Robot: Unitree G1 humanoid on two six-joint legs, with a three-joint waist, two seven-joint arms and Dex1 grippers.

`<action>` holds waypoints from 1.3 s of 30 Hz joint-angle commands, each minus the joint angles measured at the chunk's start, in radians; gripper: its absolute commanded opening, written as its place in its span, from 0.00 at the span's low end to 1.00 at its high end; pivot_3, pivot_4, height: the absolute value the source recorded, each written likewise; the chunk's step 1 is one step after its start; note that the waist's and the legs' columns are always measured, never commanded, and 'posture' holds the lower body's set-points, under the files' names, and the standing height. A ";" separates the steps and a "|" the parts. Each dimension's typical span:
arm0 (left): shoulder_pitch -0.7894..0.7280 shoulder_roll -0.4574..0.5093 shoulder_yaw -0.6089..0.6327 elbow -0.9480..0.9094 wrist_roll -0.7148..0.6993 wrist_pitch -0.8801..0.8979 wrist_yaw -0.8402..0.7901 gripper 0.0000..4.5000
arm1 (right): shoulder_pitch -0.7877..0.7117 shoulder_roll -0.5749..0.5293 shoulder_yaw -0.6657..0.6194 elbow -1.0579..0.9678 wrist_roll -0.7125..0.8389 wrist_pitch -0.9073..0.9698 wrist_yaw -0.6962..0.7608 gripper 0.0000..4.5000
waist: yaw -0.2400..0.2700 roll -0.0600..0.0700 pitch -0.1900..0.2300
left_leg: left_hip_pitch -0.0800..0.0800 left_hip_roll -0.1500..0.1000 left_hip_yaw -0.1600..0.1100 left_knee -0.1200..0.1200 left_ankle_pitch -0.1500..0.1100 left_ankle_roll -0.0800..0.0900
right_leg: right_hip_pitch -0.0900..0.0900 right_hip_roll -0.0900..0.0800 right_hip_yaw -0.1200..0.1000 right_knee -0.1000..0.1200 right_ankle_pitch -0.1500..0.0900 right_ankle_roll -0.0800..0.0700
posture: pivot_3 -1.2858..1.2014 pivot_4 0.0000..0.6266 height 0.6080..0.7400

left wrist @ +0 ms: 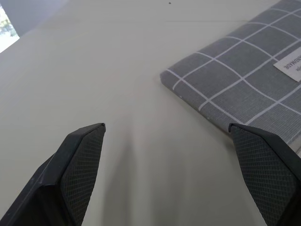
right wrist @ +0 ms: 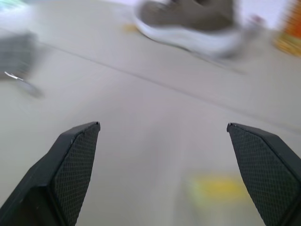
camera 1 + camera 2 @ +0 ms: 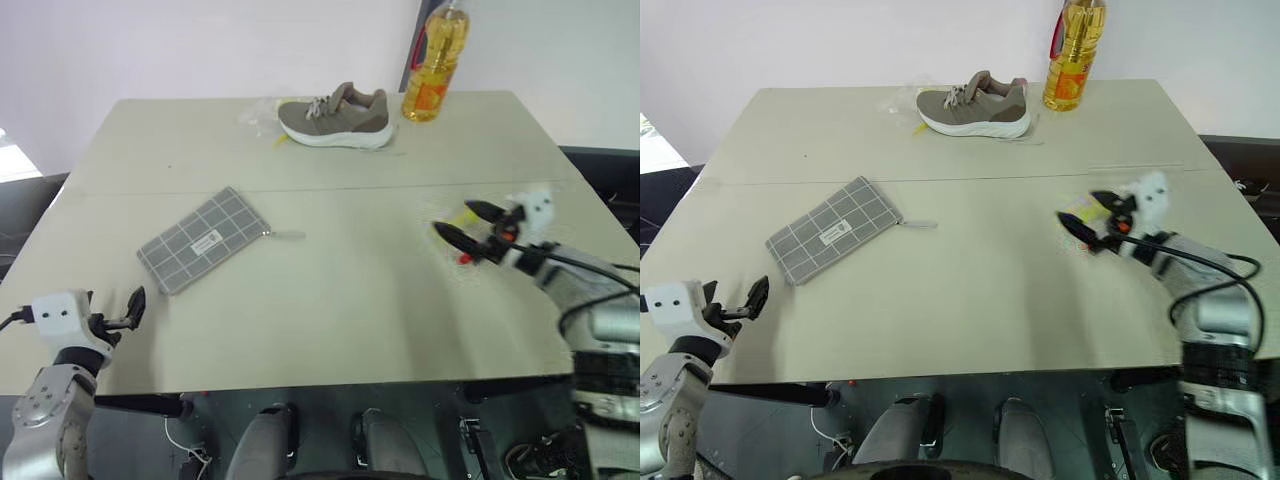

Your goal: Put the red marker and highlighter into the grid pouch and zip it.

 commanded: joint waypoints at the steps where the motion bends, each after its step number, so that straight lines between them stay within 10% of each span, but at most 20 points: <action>1: 0.000 0.005 -0.018 -0.012 0.028 -0.031 -0.004 0.98 | -0.049 0.071 0.073 -0.094 0.016 0.033 -0.034 1.00 | 0.004 0.000 0.000 | 0.000 0.000 0.000 0.000 0.000 0.000 | 0.000 0.000 -0.001 0.000 0.000 0.000 | 0.52 0.24 0.93; 4: -0.003 0.011 -0.018 -0.007 0.033 -0.038 -0.009 0.98 | -0.088 0.124 0.187 -0.084 -0.060 0.029 -0.057 1.00 | 0.001 0.000 0.000 | -0.001 0.001 0.000 0.000 0.000 -0.001 | -0.004 0.000 -0.002 0.000 0.000 0.000 | 0.52 0.24 0.93; 13: 0.047 0.114 -0.008 0.056 0.166 -0.155 -0.045 1.00 | -0.271 0.355 0.434 0.106 -0.243 0.010 -0.157 0.01 | -0.010 -0.001 -0.001 | -0.001 0.003 0.001 0.000 0.000 0.000 | -0.010 0.000 -0.003 0.001 0.005 -0.004 | 0.52 0.24 0.93; 39: -0.093 0.353 -0.173 0.463 0.398 -0.530 -0.220 1.00 | -0.741 0.806 0.412 1.176 -0.517 -0.372 -0.491 0.01 | -0.034 0.002 0.001 | 0.000 0.005 0.000 -0.002 0.000 -0.009 | -0.020 0.001 -0.006 0.016 0.011 -0.006 | 0.52 0.24 0.93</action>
